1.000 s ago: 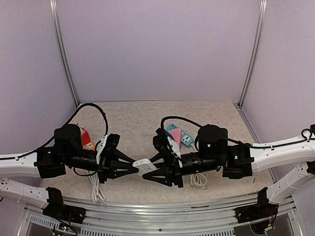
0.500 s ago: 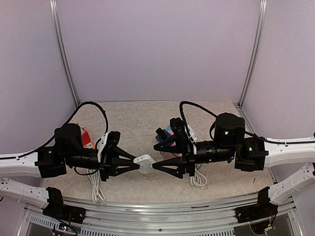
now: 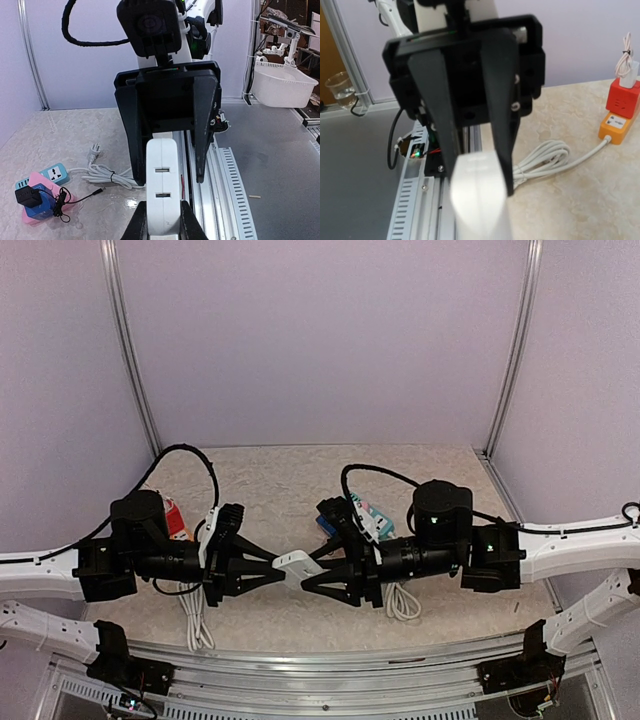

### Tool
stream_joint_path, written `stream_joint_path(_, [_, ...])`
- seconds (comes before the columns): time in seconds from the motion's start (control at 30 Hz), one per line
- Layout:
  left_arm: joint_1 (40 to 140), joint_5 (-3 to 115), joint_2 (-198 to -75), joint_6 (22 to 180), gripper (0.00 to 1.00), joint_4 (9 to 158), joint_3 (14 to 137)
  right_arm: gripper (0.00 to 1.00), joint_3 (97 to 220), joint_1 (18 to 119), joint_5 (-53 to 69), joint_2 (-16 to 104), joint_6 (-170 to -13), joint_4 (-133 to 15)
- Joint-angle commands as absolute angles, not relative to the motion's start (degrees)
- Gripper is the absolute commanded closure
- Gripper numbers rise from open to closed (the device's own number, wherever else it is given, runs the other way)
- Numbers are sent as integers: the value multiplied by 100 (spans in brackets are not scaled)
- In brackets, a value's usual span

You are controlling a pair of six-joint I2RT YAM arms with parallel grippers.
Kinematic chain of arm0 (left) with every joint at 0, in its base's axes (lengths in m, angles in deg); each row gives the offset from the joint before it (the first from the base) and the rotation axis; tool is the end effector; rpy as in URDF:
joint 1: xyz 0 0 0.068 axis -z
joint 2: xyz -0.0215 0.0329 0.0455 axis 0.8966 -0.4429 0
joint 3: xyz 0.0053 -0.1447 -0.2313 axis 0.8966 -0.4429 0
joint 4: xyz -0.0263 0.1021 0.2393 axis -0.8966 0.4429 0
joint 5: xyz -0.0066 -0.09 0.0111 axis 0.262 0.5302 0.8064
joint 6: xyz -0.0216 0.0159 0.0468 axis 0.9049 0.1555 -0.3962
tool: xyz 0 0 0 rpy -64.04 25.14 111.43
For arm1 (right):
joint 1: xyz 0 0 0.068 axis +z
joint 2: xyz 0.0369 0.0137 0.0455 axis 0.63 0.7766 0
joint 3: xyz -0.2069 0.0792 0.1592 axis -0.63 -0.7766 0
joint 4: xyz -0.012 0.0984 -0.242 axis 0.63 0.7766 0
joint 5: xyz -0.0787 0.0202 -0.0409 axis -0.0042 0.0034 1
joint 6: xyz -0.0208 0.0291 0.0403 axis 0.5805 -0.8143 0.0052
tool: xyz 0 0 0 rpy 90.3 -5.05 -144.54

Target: Pull the plug off the socket

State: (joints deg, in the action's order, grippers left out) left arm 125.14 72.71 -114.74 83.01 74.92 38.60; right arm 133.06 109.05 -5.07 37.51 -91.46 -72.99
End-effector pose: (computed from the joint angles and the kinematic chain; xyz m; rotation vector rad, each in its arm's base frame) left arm 0.0920 -0.2005 0.2922 1.2713 1.2873 -1.0725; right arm 0.0919 0.2890 0.2997 -1.2512 1.4819 1.2501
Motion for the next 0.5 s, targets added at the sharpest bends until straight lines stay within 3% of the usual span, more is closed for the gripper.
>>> stream_joint_path(0.0, [12493,7217,-11416,8352,100,7255,3863,61,13275,10900,-449,3885,-9201,-7340])
stream_joint_path(0.37, [12495,7124,-11388,8337,100,7207,3810,88,13211,10814,-536,3787,-9313,-7505])
stream_joint_path(0.47, [12494,7082,-11388,8343,99,7191,3810,100,13150,10761,-538,3726,-9397,-7602])
